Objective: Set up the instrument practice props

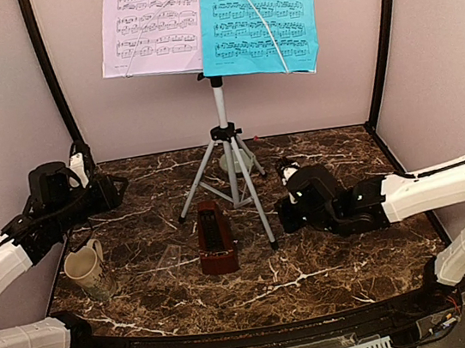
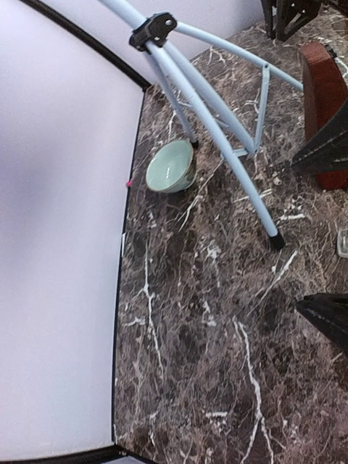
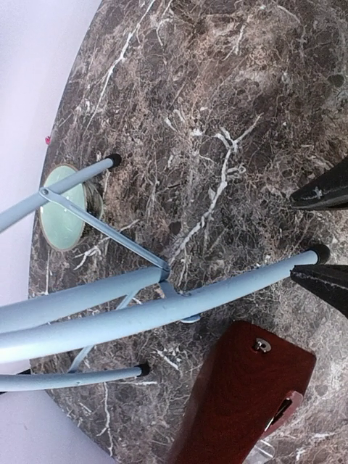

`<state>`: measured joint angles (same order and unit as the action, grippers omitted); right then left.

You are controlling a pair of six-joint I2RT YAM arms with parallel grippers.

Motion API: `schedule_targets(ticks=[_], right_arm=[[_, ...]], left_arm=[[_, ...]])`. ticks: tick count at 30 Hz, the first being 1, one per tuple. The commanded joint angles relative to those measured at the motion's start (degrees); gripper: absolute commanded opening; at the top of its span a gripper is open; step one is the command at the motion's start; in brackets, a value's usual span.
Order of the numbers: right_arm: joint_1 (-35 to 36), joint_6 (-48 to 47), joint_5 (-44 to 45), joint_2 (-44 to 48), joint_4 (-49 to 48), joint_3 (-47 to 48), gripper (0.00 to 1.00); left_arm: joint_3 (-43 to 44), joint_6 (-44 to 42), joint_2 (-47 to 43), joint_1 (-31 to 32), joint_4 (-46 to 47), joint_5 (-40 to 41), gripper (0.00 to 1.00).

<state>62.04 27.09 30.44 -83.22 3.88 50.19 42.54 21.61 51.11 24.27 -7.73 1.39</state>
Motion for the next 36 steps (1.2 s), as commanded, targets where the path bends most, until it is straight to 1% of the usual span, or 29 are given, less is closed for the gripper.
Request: schedule_targets(ticks=[1, 4, 8, 15, 18, 22, 24, 27, 28, 29, 30, 34, 36], right_arm=[[-1.68, -0.37, -1.25, 5.06, -3.18, -0.91, 0.28], [-3.82, -1.32, -2.29, 8.04, -3.94, -1.63, 0.28], [-8.03, -3.49, -4.4, 12.37, -6.11, -3.46, 0.29], [-15.2, -5.1, -6.23, 16.0, -8.54, -3.07, 0.3], [-18.44, -4.59, -9.18, 17.0, -10.33, -3.24, 0.31], [-22.26, -3.99, -13.72, 16.96, -11.73, -2.62, 0.33], [-24.51, -3.89, -16.13, 16.8, -12.54, -2.31, 0.35], [-27.55, -3.8, -20.66, 16.37, -13.83, -2.1, 0.44], [-28.63, -3.73, -22.02, 16.05, -14.29, -2.07, 0.49], [-29.67, -3.53, -23.34, 15.66, -14.78, -2.04, 0.55], [-30.61, -3.34, -24.61, 15.25, -15.15, -1.94, 0.6], [-34.2, -2.78, -27.85, 13.74, -16.61, -2.3, 0.78], [-35.7, -2.58, -29.38, 12.6, -17.79, -2.98, 0.85]], left_arm=[[3.15, -1.24, -1.6, -3.46, -4.0, -0.29, 0.58], [4.64, -2.39, -1.16, -5.17, -5.09, -0.88, 0.58], [5.84, -3.11, -0.98, -7.19, -4.13, -2.83, 0.59], [9.0, -4.45, 1.82, -7.73, -1.87, -5.81, 0.58], [10.55, -4.84, 3.85, -7.75, -0.37, -7.15, 0.58], [10.44, -3.3, 6.81, -7.75, 3.42, -10.58, 0.59], [9.99, -2.75, 8.54, -7.79, 5.07, -12.56, 0.62], [10.94, -3.03, 11.86, -7.75, 5.38, -13.65, 0.75], [11.57, -2.64, 12.86, -7.75, 5.25, -13.39, 0.82], [11.81, -2.35, 13.73, -7.79, 5.75, -13.49, 0.92], [12.01, -2.04, 14.54, -7.82, 6.61, -13.96, 0.98], [12.83, -1.09, 18.61, -8.52, 8.14, -15.94, 0.99], [12.87, 0.11, 20.44, -9.43, 8.67, -16.65, 0.99]])
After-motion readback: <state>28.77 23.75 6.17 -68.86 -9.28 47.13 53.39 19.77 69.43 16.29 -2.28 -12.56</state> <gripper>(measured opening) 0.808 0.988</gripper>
